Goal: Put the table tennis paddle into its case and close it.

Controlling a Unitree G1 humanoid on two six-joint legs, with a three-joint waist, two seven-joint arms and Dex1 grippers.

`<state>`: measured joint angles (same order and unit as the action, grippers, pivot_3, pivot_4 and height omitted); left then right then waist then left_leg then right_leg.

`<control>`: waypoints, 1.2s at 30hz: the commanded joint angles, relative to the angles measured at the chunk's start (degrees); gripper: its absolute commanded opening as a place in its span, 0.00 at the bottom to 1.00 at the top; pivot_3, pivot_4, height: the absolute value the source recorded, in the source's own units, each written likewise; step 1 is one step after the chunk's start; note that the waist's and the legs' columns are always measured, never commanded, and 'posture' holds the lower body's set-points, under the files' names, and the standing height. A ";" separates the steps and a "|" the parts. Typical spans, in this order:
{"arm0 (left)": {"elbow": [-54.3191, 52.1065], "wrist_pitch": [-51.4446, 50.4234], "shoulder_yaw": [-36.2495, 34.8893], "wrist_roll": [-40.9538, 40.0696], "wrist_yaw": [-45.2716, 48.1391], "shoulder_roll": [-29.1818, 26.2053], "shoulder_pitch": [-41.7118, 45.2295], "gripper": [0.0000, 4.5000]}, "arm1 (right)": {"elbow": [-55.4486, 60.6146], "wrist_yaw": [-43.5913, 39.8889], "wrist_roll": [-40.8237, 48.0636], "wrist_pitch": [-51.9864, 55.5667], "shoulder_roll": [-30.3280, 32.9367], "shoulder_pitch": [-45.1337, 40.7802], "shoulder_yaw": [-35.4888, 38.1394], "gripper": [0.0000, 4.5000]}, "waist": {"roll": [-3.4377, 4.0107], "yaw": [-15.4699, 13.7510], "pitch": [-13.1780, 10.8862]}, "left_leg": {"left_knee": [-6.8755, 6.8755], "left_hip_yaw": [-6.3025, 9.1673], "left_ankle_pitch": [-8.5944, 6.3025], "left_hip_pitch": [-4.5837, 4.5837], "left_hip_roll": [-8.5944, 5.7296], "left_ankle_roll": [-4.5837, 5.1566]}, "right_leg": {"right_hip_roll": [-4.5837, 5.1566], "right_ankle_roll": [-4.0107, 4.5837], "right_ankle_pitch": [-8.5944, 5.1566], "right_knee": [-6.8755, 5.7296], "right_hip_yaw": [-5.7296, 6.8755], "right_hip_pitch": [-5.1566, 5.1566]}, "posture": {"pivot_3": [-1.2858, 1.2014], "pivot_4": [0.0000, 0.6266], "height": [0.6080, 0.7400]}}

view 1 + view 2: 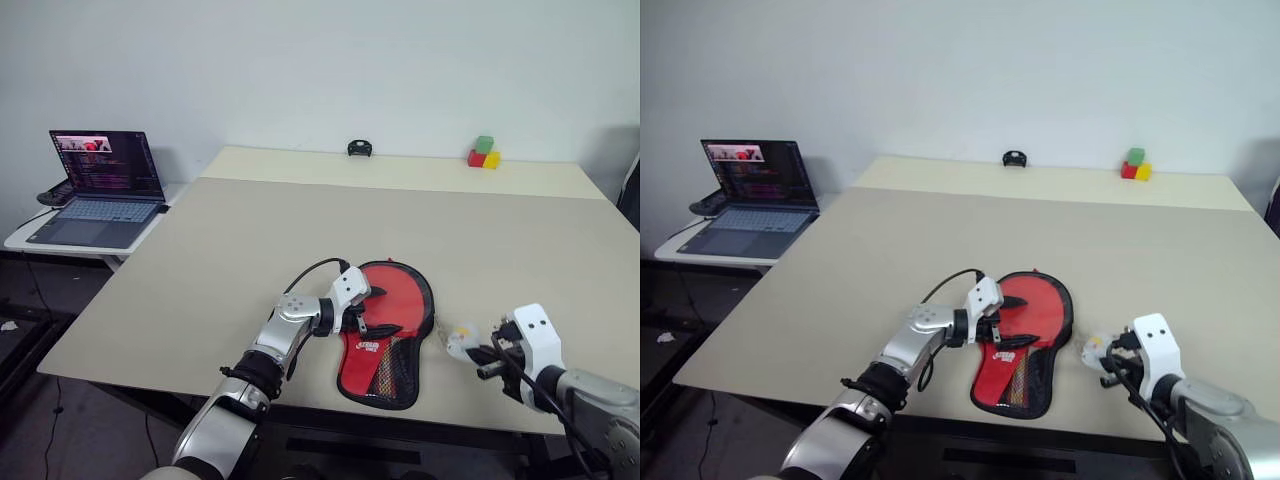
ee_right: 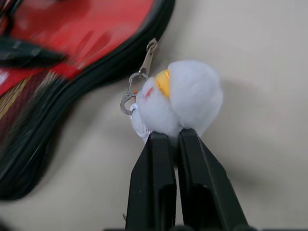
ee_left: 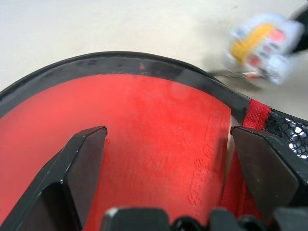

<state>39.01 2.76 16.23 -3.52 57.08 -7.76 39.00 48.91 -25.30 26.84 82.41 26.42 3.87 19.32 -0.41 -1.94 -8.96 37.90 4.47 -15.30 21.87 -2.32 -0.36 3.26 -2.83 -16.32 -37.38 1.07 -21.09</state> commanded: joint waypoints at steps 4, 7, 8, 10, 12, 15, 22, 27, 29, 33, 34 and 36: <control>5.67 -0.15 3.00 3.88 -0.29 1.54 -0.58 1.00 | 6.82 -5.56 6.83 3.19 3.26 5.17 3.24 0.00 | -0.01 -0.18 0.01 | 0.00 0.04 0.01 0.02 -0.01 0.03 | 0.01 -0.22 0.13 0.34 0.03 0.17 | 0.52 0.24 1.00; 6.46 0.21 3.14 4.18 -0.02 2.34 -0.10 1.00 | 8.27 -10.04 10.28 2.79 7.51 8.62 5.13 0.00 | -0.06 -0.57 -0.01 | -0.01 0.05 0.00 0.03 -0.06 0.06 | 0.16 -0.24 0.14 0.47 0.07 0.24 | 0.52 0.24 1.00; 6.68 0.29 3.18 4.28 -0.03 2.64 0.06 1.00 | 8.60 -11.52 11.49 2.31 8.71 9.84 5.58 0.00 | -0.08 -0.77 -0.02 | -0.03 0.05 0.00 0.04 -0.07 0.07 | 0.18 -0.24 0.14 0.50 0.08 0.24 | 0.52 0.24 1.00; 7.13 0.46 3.14 4.47 -0.02 3.08 0.35 1.00 | 9.00 -13.70 13.59 1.20 10.51 12.13 6.33 0.00 | -0.08 -1.33 -0.02 | -0.04 0.07 -0.02 0.08 -0.08 0.09 | 0.20 -0.25 0.13 0.53 0.13 0.24 | 0.52 0.24 1.00; 7.65 0.65 3.10 4.64 0.02 3.60 0.73 1.00 | 9.34 -15.75 15.45 -0.46 12.11 14.33 6.87 0.00 | -0.08 -1.70 -0.02 | -0.05 0.15 -0.03 0.15 -0.10 0.10 | 0.21 -0.30 0.09 0.58 0.24 0.24 | 0.52 0.24 1.00; 8.38 0.95 3.13 4.88 -0.01 4.65 1.41 1.00 | 9.54 -18.81 17.93 -3.70 14.33 17.90 7.33 0.00 | -0.12 -2.28 -0.04 | -0.03 0.15 -0.07 0.21 -0.19 0.17 | 0.24 -0.36 0.06 0.62 0.27 0.24 | 0.52 0.24 1.00; 9.86 1.49 3.08 5.34 -0.32 6.37 2.57 1.00 | 9.04 -20.30 20.02 -9.30 17.36 22.38 3.91 0.00 | -0.18 -2.50 -0.08 | 0.02 0.13 -0.10 0.19 -0.20 0.22 | 0.39 -0.40 0.06 0.62 0.29 0.30 | 0.52 0.24 1.00; 10.74 1.87 2.98 5.62 -0.48 7.07 3.17 1.00 | 10.94 -19.51 22.35 -12.18 18.25 25.90 0.42 0.00 | -0.20 -2.70 -0.09 | 0.00 0.15 -0.11 0.26 -0.26 0.23 | 0.51 -0.44 0.03 0.70 0.36 0.30 | 0.52 0.24 1.00; 10.94 1.93 2.98 5.70 -0.47 7.35 3.37 1.00 | 11.09 -18.39 23.37 -13.64 18.57 26.80 -1.61 0.00 | -0.21 -2.71 -0.10 | 0.00 0.17 -0.11 0.26 -0.27 0.24 | 0.53 -0.46 0.02 0.71 0.38 0.31 | 0.52 0.24 1.00; 11.22 2.03 3.29 5.92 -0.12 7.96 3.66 1.00 | 11.09 -14.53 23.18 -15.71 17.41 25.79 -8.75 0.00 | -0.22 -2.71 -0.10 | 0.01 0.19 -0.12 0.25 -0.31 0.23 | 0.62 -0.48 0.01 0.71 0.43 0.35 | 0.52 0.24 1.00; 11.23 2.01 3.40 5.98 0.01 8.15 3.71 1.00 | 11.09 -13.70 23.25 -15.98 16.91 25.33 -9.96 0.00 | -0.22 -2.72 -0.10 | 0.01 0.22 -0.12 0.25 -0.33 0.23 | 0.66 -0.51 0.00 0.73 0.47 0.37 | 0.52 0.24 1.00; 11.20 1.96 3.54 6.11 0.19 8.43 3.77 1.00 | 10.90 -11.97 23.36 -16.25 16.09 24.23 -11.60 0.00 | -0.21 -2.73 -0.10 | 0.00 0.26 -0.12 0.26 -0.34 0.23 | 0.70 -0.53 -0.02 0.77 0.55 0.41 | 0.52 0.24 1.00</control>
<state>47.15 5.54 16.53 -0.35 58.02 -1.67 43.83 57.29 -37.40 47.40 66.63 42.86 28.13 10.38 -0.62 -4.66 -9.06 37.89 4.78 -15.42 22.14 -2.67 -0.13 3.98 -3.36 -16.34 -36.57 1.69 -20.65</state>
